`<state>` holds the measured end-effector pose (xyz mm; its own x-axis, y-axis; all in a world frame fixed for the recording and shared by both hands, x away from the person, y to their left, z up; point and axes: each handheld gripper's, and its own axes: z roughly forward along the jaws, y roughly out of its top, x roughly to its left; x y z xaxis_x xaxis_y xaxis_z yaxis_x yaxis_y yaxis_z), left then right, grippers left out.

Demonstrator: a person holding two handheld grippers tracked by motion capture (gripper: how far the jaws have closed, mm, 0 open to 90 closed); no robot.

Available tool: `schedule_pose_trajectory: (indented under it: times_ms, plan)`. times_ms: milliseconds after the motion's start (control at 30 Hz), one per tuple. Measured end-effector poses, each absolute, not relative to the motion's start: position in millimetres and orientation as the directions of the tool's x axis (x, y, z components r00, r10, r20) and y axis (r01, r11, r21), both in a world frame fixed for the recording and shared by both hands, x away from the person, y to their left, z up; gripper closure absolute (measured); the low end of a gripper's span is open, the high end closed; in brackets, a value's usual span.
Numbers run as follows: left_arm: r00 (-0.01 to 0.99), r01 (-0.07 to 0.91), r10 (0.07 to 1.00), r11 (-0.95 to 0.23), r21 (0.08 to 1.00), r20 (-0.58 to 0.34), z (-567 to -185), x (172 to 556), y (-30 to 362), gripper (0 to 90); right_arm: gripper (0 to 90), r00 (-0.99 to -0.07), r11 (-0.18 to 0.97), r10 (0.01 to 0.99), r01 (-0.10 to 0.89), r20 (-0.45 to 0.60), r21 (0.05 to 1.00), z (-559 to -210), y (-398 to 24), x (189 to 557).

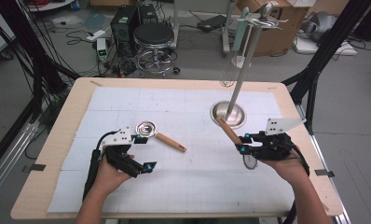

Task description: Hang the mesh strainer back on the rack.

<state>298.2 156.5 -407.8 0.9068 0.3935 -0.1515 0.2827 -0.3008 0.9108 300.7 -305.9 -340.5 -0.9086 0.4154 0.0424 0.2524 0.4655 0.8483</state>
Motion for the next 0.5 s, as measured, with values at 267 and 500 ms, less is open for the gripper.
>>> schedule_pose_trajectory:
  times_ms: [267, 500]
  plan:
    - [0.908, 0.284, 0.391, -0.307, 0.908, -0.151, -408.0, 297.8, 156.3, 1.6, 68.6, -0.908, 0.446, 0.416, 0.247, 0.045, 0.860, -339.8, -309.9, 303.9]
    - [0.908, 0.284, 0.389, -0.306, 0.909, -0.153, -408.7, 299.1, 154.8, 1.6, 68.6, -0.909, 0.407, 0.412, 0.241, 0.058, 0.881, -335.3, -316.7, 305.9]
